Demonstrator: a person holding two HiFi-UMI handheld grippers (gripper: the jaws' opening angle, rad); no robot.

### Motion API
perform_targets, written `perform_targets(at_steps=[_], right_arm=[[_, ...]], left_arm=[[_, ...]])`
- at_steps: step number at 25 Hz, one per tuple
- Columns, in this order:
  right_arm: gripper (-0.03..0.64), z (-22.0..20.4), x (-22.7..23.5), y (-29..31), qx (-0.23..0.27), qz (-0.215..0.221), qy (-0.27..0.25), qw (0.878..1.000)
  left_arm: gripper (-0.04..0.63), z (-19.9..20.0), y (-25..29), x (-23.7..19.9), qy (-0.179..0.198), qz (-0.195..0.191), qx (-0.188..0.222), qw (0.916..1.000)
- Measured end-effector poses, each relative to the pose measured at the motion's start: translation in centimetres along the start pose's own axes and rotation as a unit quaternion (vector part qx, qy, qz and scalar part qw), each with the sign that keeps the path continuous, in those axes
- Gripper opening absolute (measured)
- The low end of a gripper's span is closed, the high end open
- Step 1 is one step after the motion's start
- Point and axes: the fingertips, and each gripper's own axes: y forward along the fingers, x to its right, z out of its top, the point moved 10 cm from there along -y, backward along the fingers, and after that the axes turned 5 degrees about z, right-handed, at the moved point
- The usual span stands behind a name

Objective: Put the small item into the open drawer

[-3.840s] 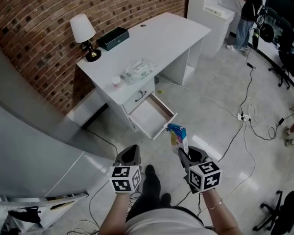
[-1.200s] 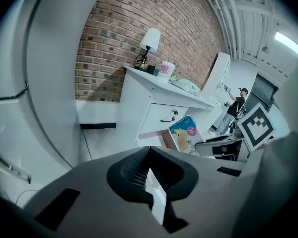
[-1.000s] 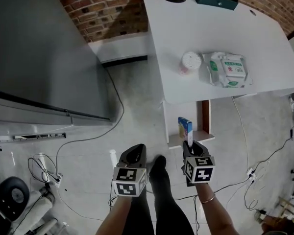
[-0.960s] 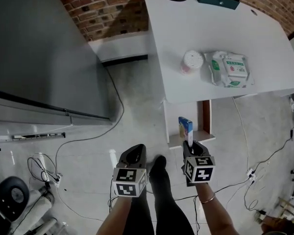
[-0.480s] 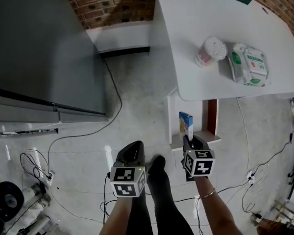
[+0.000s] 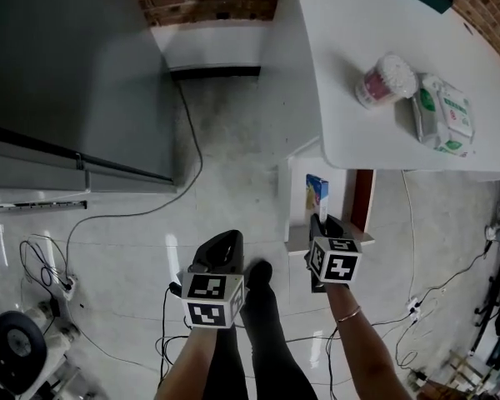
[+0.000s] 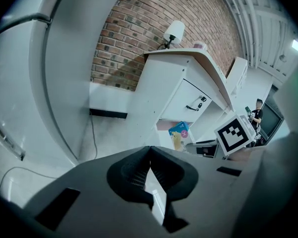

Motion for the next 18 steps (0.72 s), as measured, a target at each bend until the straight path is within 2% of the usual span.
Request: perform_targets(at_steps=[18], right_arm=[[0.087, 0.8, 1.0, 8.6, -0.037, -0.031, -0.027, 0.998]], left_arm=[[0.021, 0.2, 4.3, -1.6, -0.020, 0.018, -0.001, 0.9996]])
